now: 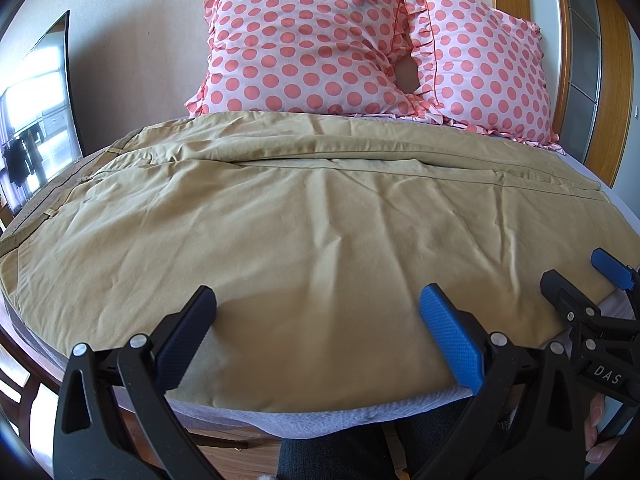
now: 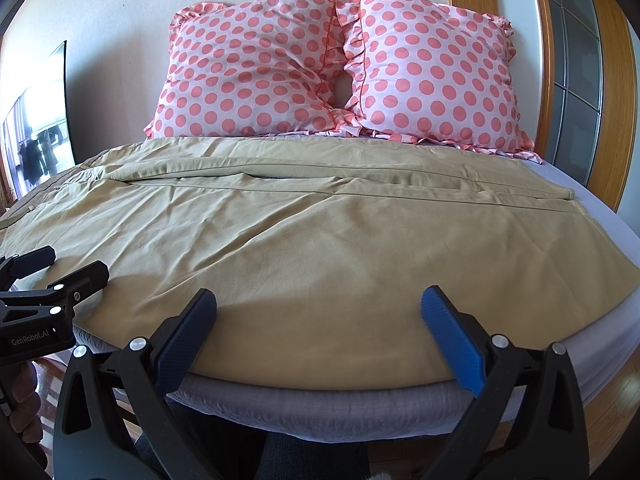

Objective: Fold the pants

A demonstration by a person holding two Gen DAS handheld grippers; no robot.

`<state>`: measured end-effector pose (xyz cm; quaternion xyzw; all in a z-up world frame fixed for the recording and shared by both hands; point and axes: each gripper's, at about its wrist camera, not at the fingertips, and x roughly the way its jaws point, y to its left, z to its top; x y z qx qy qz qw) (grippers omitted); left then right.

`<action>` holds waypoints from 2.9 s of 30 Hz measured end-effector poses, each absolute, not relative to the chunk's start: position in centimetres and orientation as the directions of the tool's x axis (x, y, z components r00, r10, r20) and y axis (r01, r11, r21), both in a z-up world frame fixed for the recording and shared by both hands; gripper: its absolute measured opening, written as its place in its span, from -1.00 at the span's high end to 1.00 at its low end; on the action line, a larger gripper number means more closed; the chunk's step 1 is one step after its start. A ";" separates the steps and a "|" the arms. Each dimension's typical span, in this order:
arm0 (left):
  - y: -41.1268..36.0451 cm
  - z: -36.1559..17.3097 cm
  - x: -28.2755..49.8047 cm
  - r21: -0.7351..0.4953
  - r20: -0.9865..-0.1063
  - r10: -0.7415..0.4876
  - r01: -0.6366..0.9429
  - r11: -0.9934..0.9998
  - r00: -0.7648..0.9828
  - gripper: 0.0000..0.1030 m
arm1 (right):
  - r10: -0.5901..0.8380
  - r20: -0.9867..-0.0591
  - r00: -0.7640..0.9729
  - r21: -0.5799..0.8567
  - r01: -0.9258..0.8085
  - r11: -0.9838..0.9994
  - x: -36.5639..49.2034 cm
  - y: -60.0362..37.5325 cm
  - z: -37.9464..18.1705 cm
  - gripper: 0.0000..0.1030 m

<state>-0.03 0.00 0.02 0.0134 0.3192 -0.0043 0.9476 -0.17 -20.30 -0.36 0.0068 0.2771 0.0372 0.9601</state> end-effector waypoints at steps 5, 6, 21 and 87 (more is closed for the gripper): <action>0.0 0.0 0.0 0.023 -0.605 0.000 0.017 1.000 0.797 -0.97 | 0.075 -0.531 0.844 0.034 -0.068 0.997 -0.2 -20.3 -0.4 -0.97; 0.0 0.0 0.0 0.023 -0.604 0.001 0.017 1.000 0.797 -0.97 | 0.076 -0.531 0.844 0.034 -0.068 0.997 -0.2 -20.3 -0.4 -0.97; 0.0 0.0 0.0 0.024 -0.603 0.001 0.017 1.000 0.798 -0.97 | 0.075 -0.530 0.845 0.034 -0.067 0.997 -0.2 -20.3 -0.5 -0.97; 4.8 4.7 8.0 -0.101 -0.623 -0.057 -0.007 0.995 0.780 -0.96 | -0.384 -0.810 0.443 0.033 0.688 0.725 35.5 -49.1 0.8 0.37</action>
